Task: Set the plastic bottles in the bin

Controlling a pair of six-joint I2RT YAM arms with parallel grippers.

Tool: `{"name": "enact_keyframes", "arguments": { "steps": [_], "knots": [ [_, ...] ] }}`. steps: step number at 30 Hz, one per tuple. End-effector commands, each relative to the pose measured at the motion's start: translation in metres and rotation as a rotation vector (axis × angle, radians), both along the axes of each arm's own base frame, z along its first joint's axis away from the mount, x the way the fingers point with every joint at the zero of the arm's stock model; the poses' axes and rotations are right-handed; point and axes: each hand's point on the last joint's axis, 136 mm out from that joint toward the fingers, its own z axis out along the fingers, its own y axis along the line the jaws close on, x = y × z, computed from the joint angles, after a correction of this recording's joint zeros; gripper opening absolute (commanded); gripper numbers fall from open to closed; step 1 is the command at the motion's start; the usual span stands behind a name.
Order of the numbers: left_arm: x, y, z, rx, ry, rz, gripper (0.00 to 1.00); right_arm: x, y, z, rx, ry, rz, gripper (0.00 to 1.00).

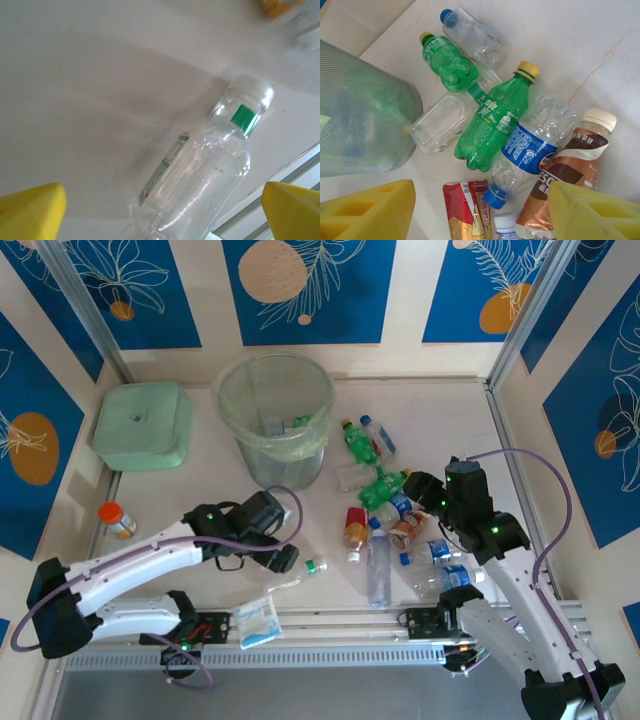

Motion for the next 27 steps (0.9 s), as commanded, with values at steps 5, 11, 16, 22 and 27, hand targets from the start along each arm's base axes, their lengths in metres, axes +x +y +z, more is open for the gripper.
{"name": "enact_keyframes", "arguments": {
  "steps": [5,11,16,22,27],
  "knots": [
    [-0.016,-0.009,-0.027,0.072,0.070,-0.054,0.99,0.002,-0.001,0.006,0.015,-0.017,-0.008,0.71],
    [-0.032,-0.018,-0.042,0.109,0.118,-0.105,0.99,0.002,-0.002,0.005,0.020,-0.014,-0.014,0.71],
    [-0.037,-0.015,-0.057,0.211,0.124,-0.132,0.99,0.003,-0.003,0.006,0.027,-0.015,-0.017,0.71],
    [-0.037,-0.023,-0.067,0.233,0.144,-0.156,1.00,0.003,-0.007,0.010,0.031,-0.022,-0.028,0.71],
    [-0.037,-0.029,-0.071,0.240,0.159,-0.165,0.93,0.000,-0.011,0.007,0.042,-0.018,-0.037,0.71]
  ]
}}
